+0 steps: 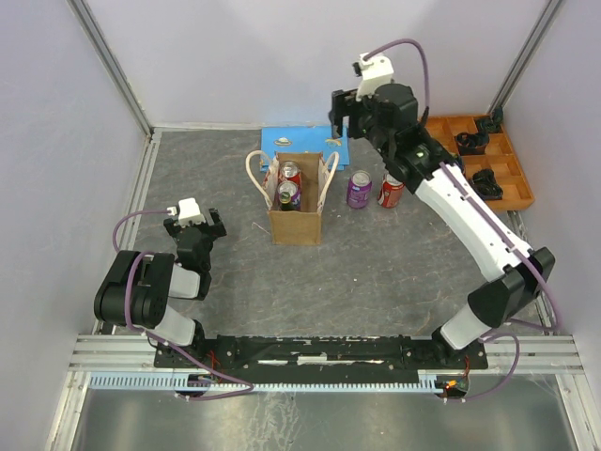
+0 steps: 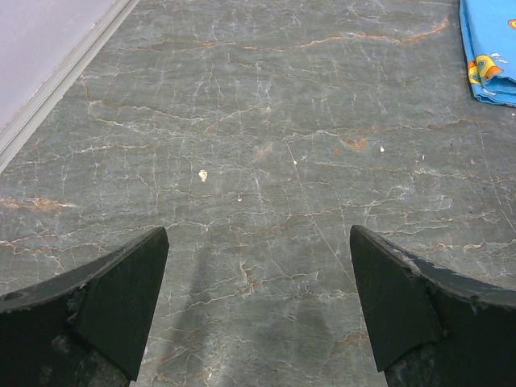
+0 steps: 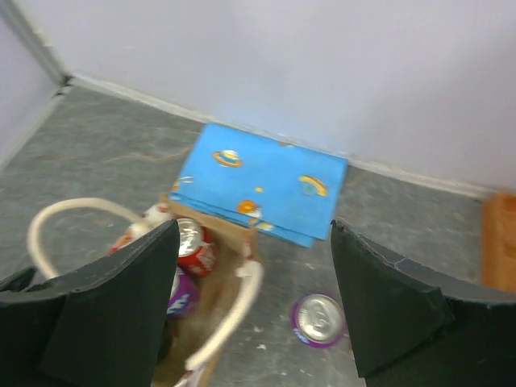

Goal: Take the beverage out of the canvas bag

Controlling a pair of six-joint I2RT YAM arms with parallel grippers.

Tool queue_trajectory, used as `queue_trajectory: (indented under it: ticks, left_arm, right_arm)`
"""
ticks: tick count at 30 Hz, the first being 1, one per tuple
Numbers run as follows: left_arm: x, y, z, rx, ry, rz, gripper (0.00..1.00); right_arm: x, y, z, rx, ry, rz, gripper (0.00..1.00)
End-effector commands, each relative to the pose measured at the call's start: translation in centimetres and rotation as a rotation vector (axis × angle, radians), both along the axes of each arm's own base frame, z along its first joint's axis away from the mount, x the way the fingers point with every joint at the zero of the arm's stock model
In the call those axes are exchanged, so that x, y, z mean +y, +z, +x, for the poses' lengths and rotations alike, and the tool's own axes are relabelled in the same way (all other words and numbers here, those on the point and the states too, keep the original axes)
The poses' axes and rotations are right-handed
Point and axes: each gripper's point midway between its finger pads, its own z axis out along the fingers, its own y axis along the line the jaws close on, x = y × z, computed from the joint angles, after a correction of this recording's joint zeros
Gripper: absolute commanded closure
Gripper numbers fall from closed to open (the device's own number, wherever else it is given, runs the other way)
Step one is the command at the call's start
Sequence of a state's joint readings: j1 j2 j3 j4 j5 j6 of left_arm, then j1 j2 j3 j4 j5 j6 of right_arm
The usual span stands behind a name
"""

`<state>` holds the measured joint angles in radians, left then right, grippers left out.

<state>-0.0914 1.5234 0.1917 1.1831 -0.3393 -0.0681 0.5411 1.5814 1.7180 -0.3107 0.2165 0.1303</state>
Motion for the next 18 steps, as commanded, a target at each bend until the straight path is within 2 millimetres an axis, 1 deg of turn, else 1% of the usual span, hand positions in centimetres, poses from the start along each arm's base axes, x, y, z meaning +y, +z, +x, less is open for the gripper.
queue_trajectory:
  ticks: [1,4,8,11,13,14,17,18]
  left_arm:
    - [0.3,1.8,0.8,-0.059,0.015,0.030,0.01]
    - [0.3,1.8,0.8,-0.058,0.014,0.031,0.01]
    - [0.4,1.8,0.8,-0.058,0.015,0.030,0.01]
    - [0.4,1.9,0.8,-0.059,0.016,0.031,0.01]
    - [0.4,1.8,0.8,-0.058,0.016,0.031,0.01]
    - [0.4,1.9,0.8,-0.060,0.015,0.030,0.01]
    - [0.3,1.9,0.8,-0.059,0.015,0.030,0.01]
    - [0.3,1.8,0.8,-0.058,0.015,0.030,0.01]
  right_arm:
    - [4.9,0.2,-0.5,-0.005,0.144,-0.002,0.18]
    - [7.2,-1.2,-0.1,0.033,0.194,-0.002,0.23]
    - [9.6,-3.7,0.8,0.088,0.248,-0.006,0.36]
    - [11.3,-5.9,1.4,0.152,0.288,-0.003,0.45]
    - [12.8,-7.8,1.8,0.202,0.319,0.009,0.56]
    - [13.2,-8.4,1.9,0.219,0.325,0.010,0.62]
    - [14.0,-10.7,2.4,0.274,0.329,0.005,0.78]
    - [14.1,-11.4,2.5,0.290,0.326,0.001,0.81]
